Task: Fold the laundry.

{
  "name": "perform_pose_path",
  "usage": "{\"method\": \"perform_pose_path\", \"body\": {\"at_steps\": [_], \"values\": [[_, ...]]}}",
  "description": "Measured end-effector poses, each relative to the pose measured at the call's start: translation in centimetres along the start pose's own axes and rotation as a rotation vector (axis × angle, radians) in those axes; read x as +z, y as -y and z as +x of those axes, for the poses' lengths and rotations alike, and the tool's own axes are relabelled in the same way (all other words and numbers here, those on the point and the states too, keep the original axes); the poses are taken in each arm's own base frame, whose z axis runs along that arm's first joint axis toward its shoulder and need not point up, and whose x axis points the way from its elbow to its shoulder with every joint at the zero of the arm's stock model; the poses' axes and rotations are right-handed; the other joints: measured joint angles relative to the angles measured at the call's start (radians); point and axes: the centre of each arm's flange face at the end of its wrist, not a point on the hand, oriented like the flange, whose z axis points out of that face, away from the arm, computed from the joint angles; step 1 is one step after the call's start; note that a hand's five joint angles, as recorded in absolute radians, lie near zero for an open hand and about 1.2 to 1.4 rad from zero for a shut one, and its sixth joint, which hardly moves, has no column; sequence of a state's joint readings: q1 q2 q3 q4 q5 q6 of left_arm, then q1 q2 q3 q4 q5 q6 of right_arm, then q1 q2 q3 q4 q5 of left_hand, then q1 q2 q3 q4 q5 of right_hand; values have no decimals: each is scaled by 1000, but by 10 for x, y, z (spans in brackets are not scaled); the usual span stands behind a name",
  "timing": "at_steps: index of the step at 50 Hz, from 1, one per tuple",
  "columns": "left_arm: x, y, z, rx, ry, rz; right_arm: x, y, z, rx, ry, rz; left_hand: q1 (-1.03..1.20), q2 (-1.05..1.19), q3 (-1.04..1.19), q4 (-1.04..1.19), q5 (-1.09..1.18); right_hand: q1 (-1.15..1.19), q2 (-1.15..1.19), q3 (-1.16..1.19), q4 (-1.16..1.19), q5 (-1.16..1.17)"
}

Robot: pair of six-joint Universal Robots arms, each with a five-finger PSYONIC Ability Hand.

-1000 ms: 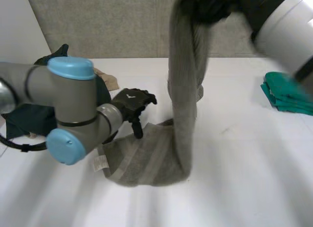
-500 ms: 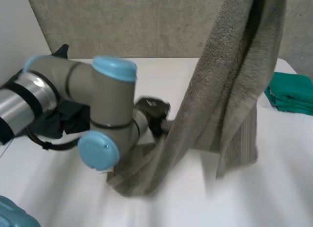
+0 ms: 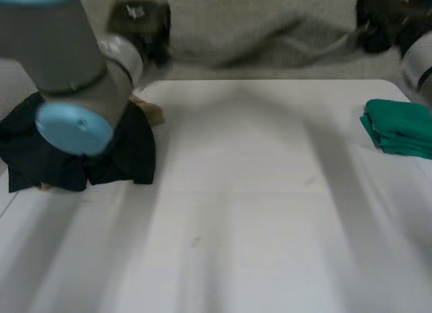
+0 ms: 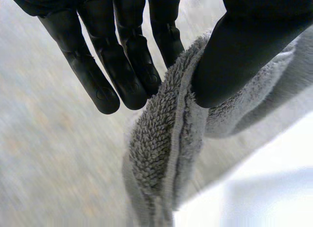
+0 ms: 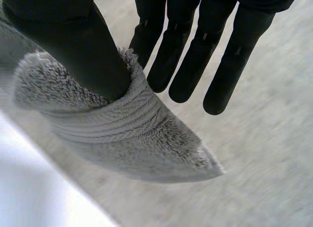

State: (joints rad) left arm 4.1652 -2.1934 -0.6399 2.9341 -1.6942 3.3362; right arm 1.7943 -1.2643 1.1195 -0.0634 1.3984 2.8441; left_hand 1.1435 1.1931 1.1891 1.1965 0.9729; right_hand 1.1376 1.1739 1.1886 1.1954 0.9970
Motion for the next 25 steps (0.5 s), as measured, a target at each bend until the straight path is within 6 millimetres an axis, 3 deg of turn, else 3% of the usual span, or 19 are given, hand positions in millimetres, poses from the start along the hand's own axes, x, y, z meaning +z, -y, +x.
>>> {"method": "perform_pose_path", "body": {"at_steps": [2, 3, 6, 7, 8, 14, 18, 19, 25], "values": [[1, -17, 4, 7, -15, -40, -2, -12, -6, -1, 22, -35, 0, 0, 0, 3, 0, 0, 0, 0, 0, 0], [1, -39, 10, 18, -34, -89, -4, -28, -14, -5, 50, -80, 0, 0, 0, 3, 0, 0, 0, 0, 0, 0], [0, -79, 19, 42, -67, -181, -11, -56, -28, -23, 100, -164, 0, 0, 0, 3, 0, 0, 0, 0, 0, 0], [-1, -84, 20, 45, -70, -192, -13, -60, -30, -26, 106, -174, 0, 0, 0, 3, 0, 0, 0, 0, 0, 0], [-2, -103, 24, 60, -84, -238, -17, -73, -36, -41, 129, -216, 0, 0, 0, 3, 0, 0, 0, 0, 0, 0], [-8, -156, 35, 113, -124, -371, -36, -114, -55, -87, 205, -342, -49, -83, -81, -85, -49, 0, 0, 0, 0, 0], [-9, -172, 39, 138, -141, -406, -46, -132, -65, -100, 246, -394, -279, -307, -288, -298, -248, 0, 0, 0, 0, 0], [-8, -175, 40, 148, -146, -412, -48, -135, -67, -101, 252, -401, -464, -489, -469, -484, -432, 0, 0, 0, 0, 0], [-11, -170, 43, 199, -166, -409, -56, -147, -77, -91, 271, -421, -686, -732, -724, -744, -694, 0, 0, 0, 0, 0]]}}
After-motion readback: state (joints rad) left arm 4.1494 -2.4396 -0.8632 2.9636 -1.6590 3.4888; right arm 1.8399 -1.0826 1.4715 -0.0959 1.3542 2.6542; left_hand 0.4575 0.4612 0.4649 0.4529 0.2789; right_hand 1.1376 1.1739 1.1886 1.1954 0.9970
